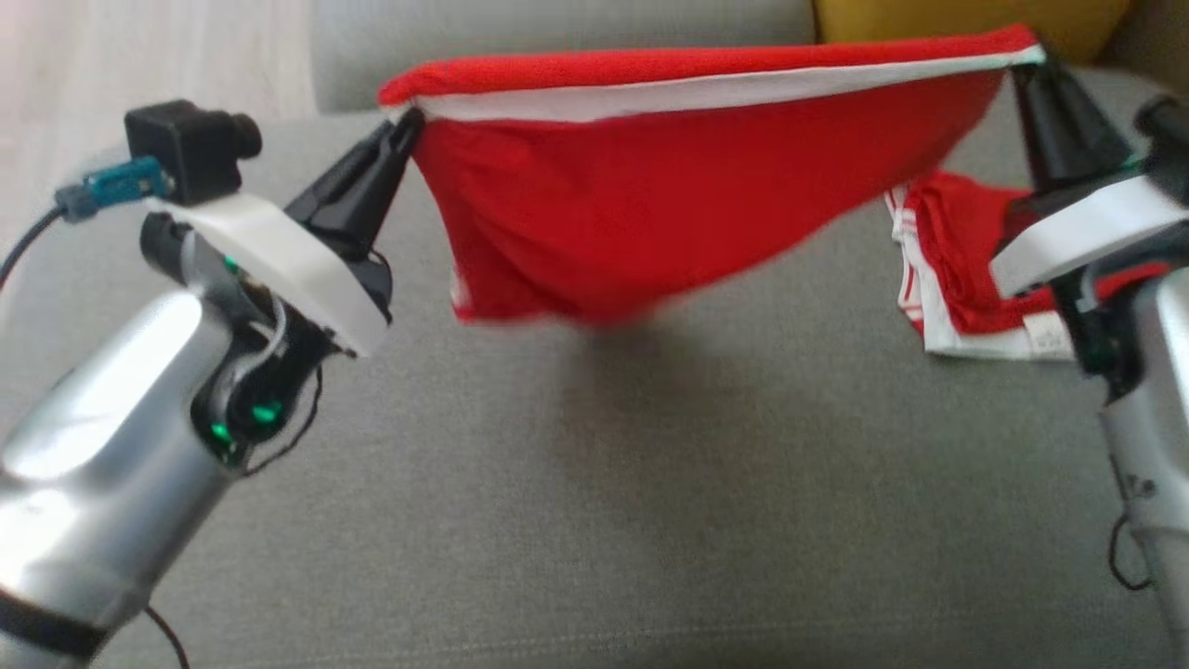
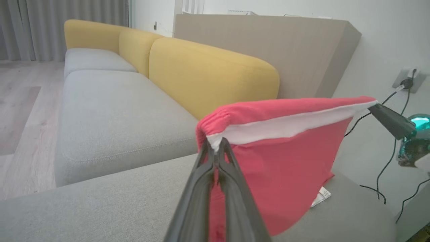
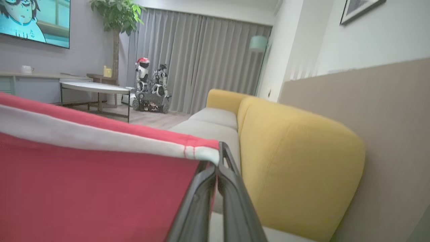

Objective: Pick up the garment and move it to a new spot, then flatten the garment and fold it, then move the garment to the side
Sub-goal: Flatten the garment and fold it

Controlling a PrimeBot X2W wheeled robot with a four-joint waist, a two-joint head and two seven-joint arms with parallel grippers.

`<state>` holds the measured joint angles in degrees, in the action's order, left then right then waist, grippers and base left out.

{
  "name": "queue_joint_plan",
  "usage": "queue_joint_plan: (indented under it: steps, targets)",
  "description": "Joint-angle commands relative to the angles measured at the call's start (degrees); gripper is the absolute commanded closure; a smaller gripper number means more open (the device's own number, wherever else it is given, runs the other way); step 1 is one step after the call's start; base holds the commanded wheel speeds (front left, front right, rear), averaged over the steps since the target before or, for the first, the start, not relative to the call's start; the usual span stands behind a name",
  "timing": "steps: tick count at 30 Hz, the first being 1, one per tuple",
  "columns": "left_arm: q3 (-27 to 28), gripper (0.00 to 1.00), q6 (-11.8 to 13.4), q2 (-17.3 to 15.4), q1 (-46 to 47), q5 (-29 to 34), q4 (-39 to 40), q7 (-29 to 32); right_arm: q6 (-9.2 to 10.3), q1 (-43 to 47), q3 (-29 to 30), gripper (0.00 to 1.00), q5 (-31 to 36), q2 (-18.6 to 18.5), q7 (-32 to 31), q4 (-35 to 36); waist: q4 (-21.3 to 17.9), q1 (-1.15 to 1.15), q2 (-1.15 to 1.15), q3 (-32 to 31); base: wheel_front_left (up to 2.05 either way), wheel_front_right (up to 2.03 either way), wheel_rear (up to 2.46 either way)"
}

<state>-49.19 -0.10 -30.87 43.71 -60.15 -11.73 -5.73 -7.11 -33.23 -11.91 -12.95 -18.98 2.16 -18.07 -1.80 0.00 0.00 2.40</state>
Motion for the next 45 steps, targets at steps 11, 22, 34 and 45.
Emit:
queue_joint_plan:
  steps: [11, 22, 34, 45]
  targets:
    - [7.0, 1.0, 11.7, -11.2, -3.2, -3.8, 25.1, 5.9, -0.37, 7.4, 9.3, 1.0, 5.0, 0.2, -12.6, 22.0, 1.9, 0.0, 0.0, -5.3, 0.0, 0.0, 0.0]
    - [7.3, 1.0, 9.5, -11.1, 13.3, -0.2, 17.4, 14.7, -0.37, -12.5, 3.6, 1.0, 0.9, -0.2, -20.2, 17.7, 0.0, 0.0, 0.0, 9.6, 0.0, 0.0, 0.0]
    - [8.3, 1.0, 3.7, -1.4, 39.5, 11.3, -11.4, 5.8, -0.37, -44.1, 1.2, 1.0, 6.0, 4.1, -5.4, -8.4, -0.5, 0.0, 0.0, 23.8, 0.0, 0.0, 0.0]
    - [2.7, 1.0, -3.7, 4.1, 32.4, 13.5, -26.0, -3.9, -0.37, -36.1, -4.3, 1.0, 4.6, 7.6, 5.7, -27.5, 2.8, 0.0, 0.0, 21.7, 0.0, 0.0, 0.0]
